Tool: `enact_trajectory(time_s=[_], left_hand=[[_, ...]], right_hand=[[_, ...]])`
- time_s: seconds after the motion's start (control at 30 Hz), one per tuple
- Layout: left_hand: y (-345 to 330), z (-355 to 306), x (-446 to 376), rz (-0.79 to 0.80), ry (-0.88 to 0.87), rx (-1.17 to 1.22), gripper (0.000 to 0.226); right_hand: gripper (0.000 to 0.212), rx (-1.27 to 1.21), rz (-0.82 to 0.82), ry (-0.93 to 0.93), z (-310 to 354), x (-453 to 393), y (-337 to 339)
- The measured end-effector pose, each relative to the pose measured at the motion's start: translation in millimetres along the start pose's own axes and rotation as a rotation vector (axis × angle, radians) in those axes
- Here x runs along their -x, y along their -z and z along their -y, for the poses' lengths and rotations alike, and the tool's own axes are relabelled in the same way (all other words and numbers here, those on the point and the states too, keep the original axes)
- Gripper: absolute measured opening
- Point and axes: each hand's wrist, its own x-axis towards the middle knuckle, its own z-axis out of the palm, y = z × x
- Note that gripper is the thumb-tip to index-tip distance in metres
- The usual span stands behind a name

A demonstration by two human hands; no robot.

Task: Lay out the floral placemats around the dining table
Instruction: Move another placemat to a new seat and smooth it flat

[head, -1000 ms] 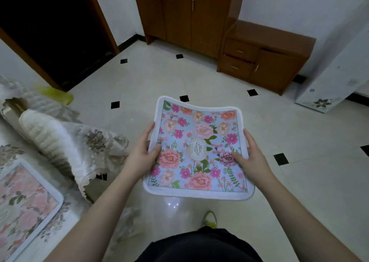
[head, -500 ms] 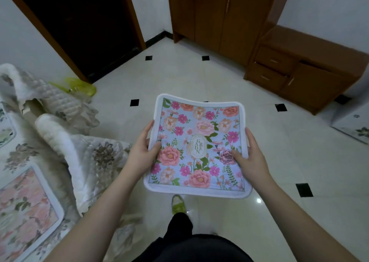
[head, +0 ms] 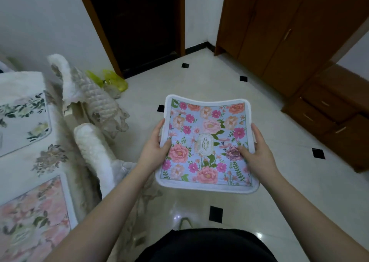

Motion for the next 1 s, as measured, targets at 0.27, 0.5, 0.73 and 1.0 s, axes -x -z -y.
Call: enact_trajectory(time_s=[0.27, 0.5, 0.73, 1.0], left_hand=[[14.4, 15.4, -53.2, 0.01, 0.06, 0.112, 0.071], [22.0, 25.9, -104.7, -0.162, 0.174, 0.016, 0.073], [27.6, 6.3, -174.0, -0.288, 0.266, 0.028, 0.073], [33.0, -16.6, -222.8, -0.379, 0.29, 0.03, 0.07]], right_hand=[[0.078, 0.02, 0.096, -0.011, 16.8, -76.7, -26.0], [0.078, -0.036, 0.284, 0.018, 33.2, -174.5, -52.9], [0.077, -0.111, 0.422, 0.042, 51.7, -281.4, -72.5], [0.074, -0.123, 0.535, 0.099, 77.8, -362.7, -89.6]])
